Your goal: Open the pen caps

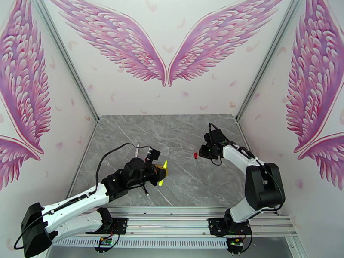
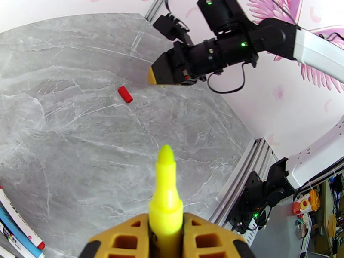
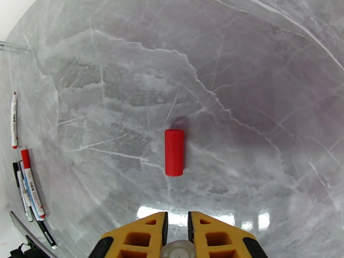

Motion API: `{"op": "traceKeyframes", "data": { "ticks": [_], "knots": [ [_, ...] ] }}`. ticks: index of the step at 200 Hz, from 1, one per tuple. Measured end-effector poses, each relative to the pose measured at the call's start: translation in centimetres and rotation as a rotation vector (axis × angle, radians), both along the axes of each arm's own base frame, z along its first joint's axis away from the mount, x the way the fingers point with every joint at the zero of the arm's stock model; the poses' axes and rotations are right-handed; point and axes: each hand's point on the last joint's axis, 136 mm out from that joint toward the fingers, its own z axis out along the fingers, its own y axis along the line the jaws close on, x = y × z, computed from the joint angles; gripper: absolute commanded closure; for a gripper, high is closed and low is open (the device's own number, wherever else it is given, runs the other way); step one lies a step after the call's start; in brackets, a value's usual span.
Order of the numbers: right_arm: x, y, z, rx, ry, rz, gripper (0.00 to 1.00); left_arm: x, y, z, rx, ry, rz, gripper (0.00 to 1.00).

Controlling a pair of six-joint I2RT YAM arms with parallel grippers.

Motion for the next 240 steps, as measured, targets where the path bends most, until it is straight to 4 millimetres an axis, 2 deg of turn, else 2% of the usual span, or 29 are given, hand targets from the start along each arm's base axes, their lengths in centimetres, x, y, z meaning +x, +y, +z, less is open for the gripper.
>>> {"op": "traceKeyframes", "data": {
  "ticks": [40,118,180,240],
  "knots": [
    [1.4,0.1,-1.6,-0.016,0.034,0.026,0.8,0.1,-0.2,0.4,-0.018,-0.01,-0.004,0.98],
    [1.8,0.1,-3.8,-0.036,0.094,0.057,0.78,0.2,-0.8,-0.3,-0.009,0.002,-0.015,0.98],
    [1.7,0.1,-4.0,-0.042,0.108,0.067,0.76,0.2,-0.8,-0.3,-0.009,0.004,-0.019,0.98],
    [2.9,0.2,-4.1,-0.048,0.112,0.07,0.75,0.1,-0.8,-0.3,-0.009,0.005,-0.022,0.98]
  ]
}}
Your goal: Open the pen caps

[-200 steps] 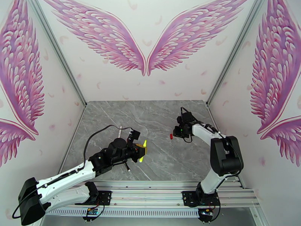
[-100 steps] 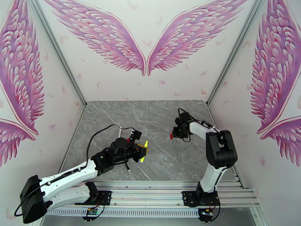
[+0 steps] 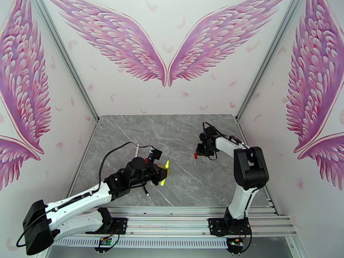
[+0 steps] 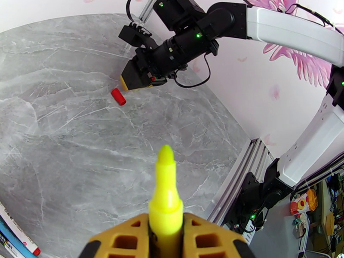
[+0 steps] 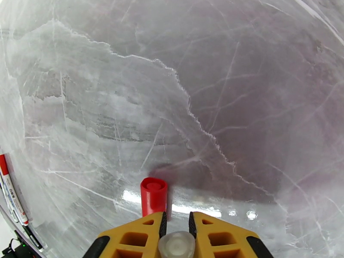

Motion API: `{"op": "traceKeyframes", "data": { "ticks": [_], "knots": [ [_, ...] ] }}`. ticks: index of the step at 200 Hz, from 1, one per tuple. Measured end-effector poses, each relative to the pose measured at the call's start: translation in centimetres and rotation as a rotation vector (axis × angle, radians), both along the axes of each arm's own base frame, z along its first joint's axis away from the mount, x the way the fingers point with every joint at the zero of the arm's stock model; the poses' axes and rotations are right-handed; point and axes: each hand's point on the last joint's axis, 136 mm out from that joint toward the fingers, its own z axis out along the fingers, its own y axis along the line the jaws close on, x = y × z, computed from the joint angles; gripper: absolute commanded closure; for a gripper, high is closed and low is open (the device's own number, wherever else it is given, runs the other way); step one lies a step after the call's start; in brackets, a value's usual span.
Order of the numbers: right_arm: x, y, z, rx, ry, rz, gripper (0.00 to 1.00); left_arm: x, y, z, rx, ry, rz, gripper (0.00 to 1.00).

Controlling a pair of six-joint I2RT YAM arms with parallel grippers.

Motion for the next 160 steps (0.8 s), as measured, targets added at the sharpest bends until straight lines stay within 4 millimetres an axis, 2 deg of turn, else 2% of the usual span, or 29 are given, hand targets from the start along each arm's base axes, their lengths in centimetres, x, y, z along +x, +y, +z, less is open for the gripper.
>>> {"op": "traceKeyframes", "data": {
  "ticks": [123,160],
  "knots": [
    [-0.21,-0.27,-0.82,-0.013,0.026,-0.005,0.7,-0.01,-0.01,-0.23,0.006,0.005,0.0,0.98],
    [-0.22,-0.17,-0.8,-0.007,0.027,-0.004,0.72,-0.03,-0.03,-0.39,0.011,0.008,-0.001,0.98]
  ]
}}
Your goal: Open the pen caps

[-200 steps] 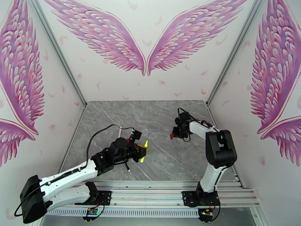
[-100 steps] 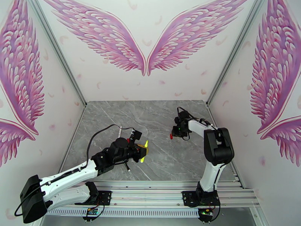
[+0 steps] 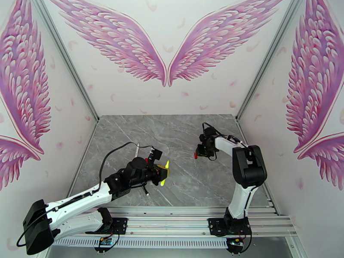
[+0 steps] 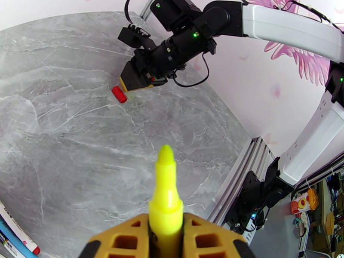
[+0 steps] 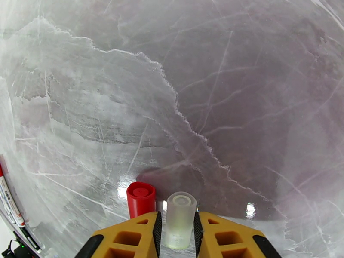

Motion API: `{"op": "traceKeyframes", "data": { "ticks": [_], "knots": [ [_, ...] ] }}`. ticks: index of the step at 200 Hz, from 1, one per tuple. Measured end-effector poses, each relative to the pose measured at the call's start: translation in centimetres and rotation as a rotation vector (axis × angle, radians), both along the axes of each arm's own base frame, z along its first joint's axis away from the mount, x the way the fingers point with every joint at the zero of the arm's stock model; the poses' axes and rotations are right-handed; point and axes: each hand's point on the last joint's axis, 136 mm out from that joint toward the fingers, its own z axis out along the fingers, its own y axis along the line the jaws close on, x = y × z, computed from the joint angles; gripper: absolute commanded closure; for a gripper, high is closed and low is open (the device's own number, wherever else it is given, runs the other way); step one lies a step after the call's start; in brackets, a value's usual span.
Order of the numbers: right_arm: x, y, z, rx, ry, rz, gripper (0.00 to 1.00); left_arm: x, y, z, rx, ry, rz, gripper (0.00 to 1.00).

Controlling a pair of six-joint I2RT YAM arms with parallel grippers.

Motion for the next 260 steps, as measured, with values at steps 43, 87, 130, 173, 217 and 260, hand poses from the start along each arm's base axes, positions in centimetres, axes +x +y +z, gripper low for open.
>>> {"op": "traceKeyframes", "data": {
  "ticks": [43,87,130,173,217,260],
  "knots": [
    [0.0,0.2,0.0,0.01,0.002,0.002,0.73,0.1,-0.1,-0.7,0.026,0.019,0.0,0.98],
    [-0.1,0.4,0.1,0.023,0.004,0.003,0.72,0.0,-0.1,-0.8,0.033,0.025,-0.001,0.98],
    [-0.4,0.5,0.8,0.037,-0.006,-0.009,0.68,0.4,0.1,-1.3,0.062,0.032,0.02,0.98],
    [-1.3,0.4,3.1,0.052,-0.059,-0.034,0.59,2.4,1.3,-1.8,0.172,0.038,0.123,0.99],
    [-3.7,1.3,7.1,0.123,-0.177,-0.044,0.35,6.5,5.0,-3.8,0.324,0.067,0.27,0.99],
    [-6.4,3.7,11.5,0.256,-0.307,-0.002,0.13,11.6,9.3,-6.7,0.538,0.109,0.404,0.99]
  ]
}}
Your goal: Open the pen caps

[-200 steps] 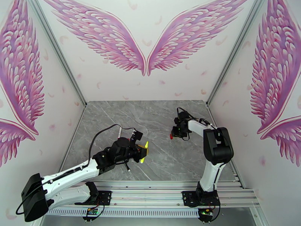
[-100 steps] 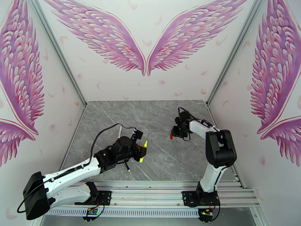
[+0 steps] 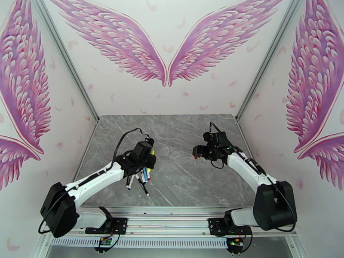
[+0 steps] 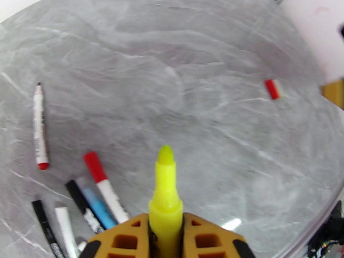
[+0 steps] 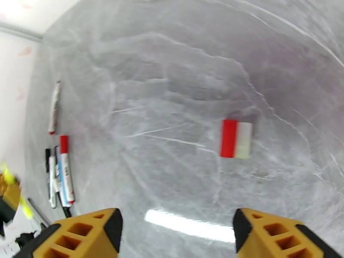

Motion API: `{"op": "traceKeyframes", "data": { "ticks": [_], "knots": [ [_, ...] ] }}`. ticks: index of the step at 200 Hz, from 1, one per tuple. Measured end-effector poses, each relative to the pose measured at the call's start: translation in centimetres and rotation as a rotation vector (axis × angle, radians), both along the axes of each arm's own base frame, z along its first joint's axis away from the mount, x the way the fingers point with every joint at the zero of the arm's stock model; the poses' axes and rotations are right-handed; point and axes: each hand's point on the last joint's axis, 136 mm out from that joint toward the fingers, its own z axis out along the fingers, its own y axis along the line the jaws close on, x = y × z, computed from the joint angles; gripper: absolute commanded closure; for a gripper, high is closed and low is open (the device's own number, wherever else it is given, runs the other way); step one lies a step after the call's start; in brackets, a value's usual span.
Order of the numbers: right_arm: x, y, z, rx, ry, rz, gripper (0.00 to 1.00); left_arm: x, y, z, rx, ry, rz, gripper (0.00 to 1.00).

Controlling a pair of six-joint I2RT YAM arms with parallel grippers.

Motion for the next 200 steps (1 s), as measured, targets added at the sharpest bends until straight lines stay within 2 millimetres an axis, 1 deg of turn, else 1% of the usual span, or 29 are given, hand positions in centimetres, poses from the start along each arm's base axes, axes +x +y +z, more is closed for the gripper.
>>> {"op": "traceKeyframes", "data": {
  "ticks": [32,51,74,88,105,123,146,172,200],
  "knots": [
    [-2.1,1.9,2.6,0.101,-0.064,0.063,0.0,3.8,2.7,-1.3,0.135,0.017,0.097,1.0],
    [-3.4,3.0,4.0,0.161,-0.097,0.112,0.01,5.5,4.2,-1.9,0.194,0.024,0.145,1.0],
    [-4.9,4.2,5.8,0.232,-0.136,0.169,0.01,7.1,5.7,-2.8,0.242,0.041,0.189,1.0],
    [-5.7,4.5,6.6,0.258,-0.155,0.194,0.01,7.9,6.3,-3.4,0.259,0.053,0.205,1.0],
    [-6.2,4.7,7.6,0.281,-0.175,0.207,0.01,8.6,6.6,-4.1,0.284,0.069,0.212,1.0],
    [-6.5,4.9,8.0,0.295,-0.181,0.213,0.01,9.7,6.2,-4.6,0.3,0.072,0.207,1.0],
    [-6.7,5.2,7.9,0.298,-0.173,0.222,0.01,10.8,6.0,-5.4,0.33,0.074,0.212,1.0],
    [-6.9,5.3,7.8,0.299,-0.172,0.228,0.01,11.4,6.3,-7.0,0.383,0.093,0.21,1.0],
    [-6.9,5.3,7.9,0.299,-0.174,0.228,0.01,11.5,6.7,-8.5,0.433,0.119,0.212,1.0]
  ]
}}
